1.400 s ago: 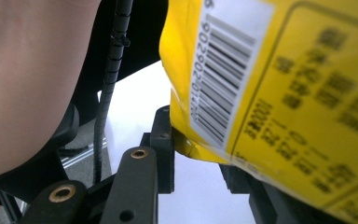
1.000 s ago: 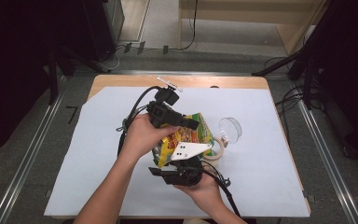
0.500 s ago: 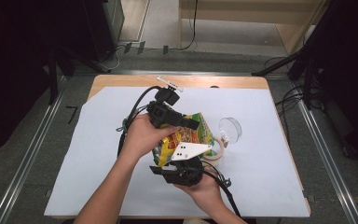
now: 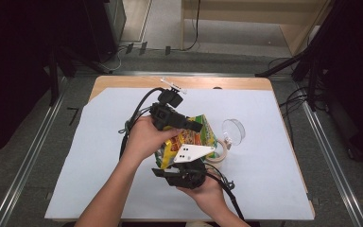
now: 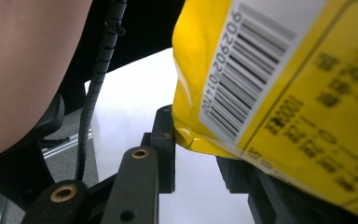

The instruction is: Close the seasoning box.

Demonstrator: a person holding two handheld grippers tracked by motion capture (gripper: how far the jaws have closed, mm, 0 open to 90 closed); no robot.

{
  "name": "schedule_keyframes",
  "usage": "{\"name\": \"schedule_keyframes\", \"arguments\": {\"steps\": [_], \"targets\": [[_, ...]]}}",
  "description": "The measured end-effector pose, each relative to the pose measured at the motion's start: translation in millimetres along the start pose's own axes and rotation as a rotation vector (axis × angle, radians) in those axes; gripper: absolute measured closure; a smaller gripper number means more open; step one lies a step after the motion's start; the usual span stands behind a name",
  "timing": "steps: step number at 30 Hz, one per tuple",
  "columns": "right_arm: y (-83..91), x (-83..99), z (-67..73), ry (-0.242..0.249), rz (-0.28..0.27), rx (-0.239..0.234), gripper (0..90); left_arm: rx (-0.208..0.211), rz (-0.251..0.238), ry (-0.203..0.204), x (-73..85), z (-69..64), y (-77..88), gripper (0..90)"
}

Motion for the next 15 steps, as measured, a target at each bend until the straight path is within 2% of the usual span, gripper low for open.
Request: {"name": "schedule_keyframes", "arguments": {"steps": [15], "targets": [[-0.1, 0.1, -0.2, 0.001, -0.001, -0.002, 71.5, 0.001, 0.002, -0.004, 0.2, -0.3, 0.1, 68.9]]}}
Point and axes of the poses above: each handheld gripper's, and its own axes: y roughly backward along the jaws, x roughly out of its underside, z roughly to its left, the point moved 7 cm from there along -y, roughly forward along the jaws, and after that the axes turned 3 degrees about y, right-handed, at the moved point
